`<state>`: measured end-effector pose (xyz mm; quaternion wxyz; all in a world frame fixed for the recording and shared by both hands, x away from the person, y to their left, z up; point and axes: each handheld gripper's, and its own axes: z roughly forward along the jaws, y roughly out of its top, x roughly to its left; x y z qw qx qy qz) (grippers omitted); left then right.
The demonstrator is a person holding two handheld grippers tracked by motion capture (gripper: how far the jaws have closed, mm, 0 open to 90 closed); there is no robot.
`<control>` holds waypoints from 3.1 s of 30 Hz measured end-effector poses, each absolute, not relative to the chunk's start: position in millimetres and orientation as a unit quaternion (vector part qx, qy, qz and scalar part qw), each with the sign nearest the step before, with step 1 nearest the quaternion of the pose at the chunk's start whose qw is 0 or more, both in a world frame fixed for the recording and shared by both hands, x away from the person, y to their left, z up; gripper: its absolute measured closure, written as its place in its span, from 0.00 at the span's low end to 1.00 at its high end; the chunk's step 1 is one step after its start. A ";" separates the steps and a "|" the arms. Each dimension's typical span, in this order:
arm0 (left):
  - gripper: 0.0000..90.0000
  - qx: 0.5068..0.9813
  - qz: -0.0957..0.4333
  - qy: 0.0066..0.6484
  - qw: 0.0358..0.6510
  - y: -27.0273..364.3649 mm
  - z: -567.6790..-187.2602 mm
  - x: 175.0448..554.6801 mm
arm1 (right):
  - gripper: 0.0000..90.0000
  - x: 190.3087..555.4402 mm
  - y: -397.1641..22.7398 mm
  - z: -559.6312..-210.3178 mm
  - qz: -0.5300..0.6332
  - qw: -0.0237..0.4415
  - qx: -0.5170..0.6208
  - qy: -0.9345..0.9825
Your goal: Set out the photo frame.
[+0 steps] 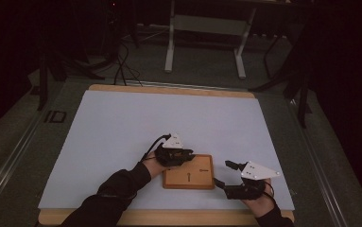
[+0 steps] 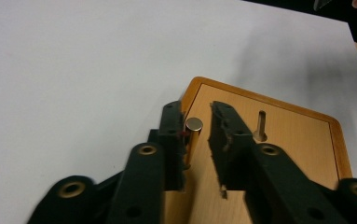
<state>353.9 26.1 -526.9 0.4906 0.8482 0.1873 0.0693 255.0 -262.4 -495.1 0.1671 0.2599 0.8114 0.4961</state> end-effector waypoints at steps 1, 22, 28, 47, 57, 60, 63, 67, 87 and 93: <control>0.89 0.848 0.069 0.191 0.490 26.3 -526.8 355.0 | 0.25 255.1 -261.9 -495.5 0.497 0.165 0.258 0.812; 0.92 0.850 -0.012 0.212 0.482 28.9 -524.0 374.2 | 0.41 231.8 -250.1 -495.7 0.436 0.231 0.167 0.853; 0.92 0.844 -0.042 0.223 0.486 31.5 -525.2 383.1 | 0.44 218.6 -238.2 -508.8 0.353 0.300 0.094 0.881; 0.92 0.840 -0.068 0.230 0.487 32.4 -525.8 390.6 | 0.61 214.1 -220.0 -542.3 0.215 0.434 -0.063 0.873; 0.92 0.842 -0.067 0.229 0.484 32.0 -525.1 390.9 | 0.68 212.7 -214.6 -548.8 0.190 0.469 -0.096 0.857; 0.92 0.841 -0.069 0.229 0.484 32.1 -525.3 391.0 | 0.70 211.7 -213.6 -550.1 0.182 0.475 -0.105 0.855; 0.92 0.841 -0.071 0.228 0.485 32.4 -525.6 391.2 | 0.71 211.4 -212.7 -551.0 0.174 0.479 -0.116 0.853; 0.92 0.840 -0.073 0.231 0.485 32.4 -525.7 391.7 | 0.73 208.7 -211.0 -553.9 0.158 0.497 -0.137 0.842; 0.14 0.833 -0.010 0.202 0.515 50.1 -507.4 368.5 | 0.75 215.2 -209.7 -534.0 0.141 0.474 -0.165 0.853; 0.08 0.826 0.018 0.198 0.528 66.6 -498.3 356.0 | 0.76 223.7 -210.8 -518.5 0.160 0.445 -0.150 0.868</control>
